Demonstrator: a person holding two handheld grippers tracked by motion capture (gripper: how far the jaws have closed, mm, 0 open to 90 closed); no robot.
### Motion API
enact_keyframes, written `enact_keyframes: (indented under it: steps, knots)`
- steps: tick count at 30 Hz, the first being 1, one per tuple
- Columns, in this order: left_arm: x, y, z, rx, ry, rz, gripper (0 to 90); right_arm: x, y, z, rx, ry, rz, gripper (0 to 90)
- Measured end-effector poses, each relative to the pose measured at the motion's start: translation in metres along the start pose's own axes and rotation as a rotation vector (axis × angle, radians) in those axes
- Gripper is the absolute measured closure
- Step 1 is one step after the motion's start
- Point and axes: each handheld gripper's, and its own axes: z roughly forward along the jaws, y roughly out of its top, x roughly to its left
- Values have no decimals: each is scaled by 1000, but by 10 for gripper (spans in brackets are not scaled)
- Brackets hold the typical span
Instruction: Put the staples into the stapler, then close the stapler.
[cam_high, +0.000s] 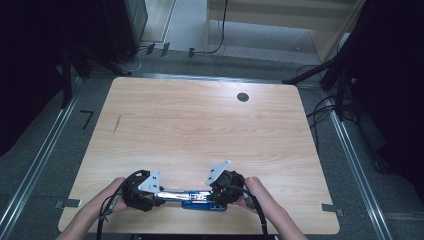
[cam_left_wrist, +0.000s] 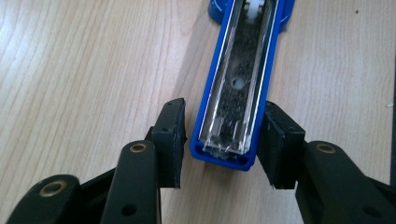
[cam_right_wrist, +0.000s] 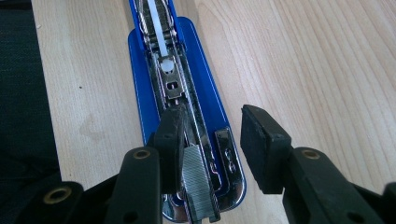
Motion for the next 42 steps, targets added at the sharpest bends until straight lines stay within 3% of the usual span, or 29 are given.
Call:
enact_keyframes:
  steps: [7,17,31,42]
  knots:
    - [1,-3,1,-7,-17,5,625,0,-2,0,-10,5,19,613]
    - [2,-5,-3,-34,-26,2,633,-2,-7,1,-38,15,61,595]
    - [-3,-1,-14,-70,-14,29,634,8,-2,2,-49,-52,48,583]
    - [-4,1,-19,-82,-15,42,638,10,-2,3,-80,-61,67,584]
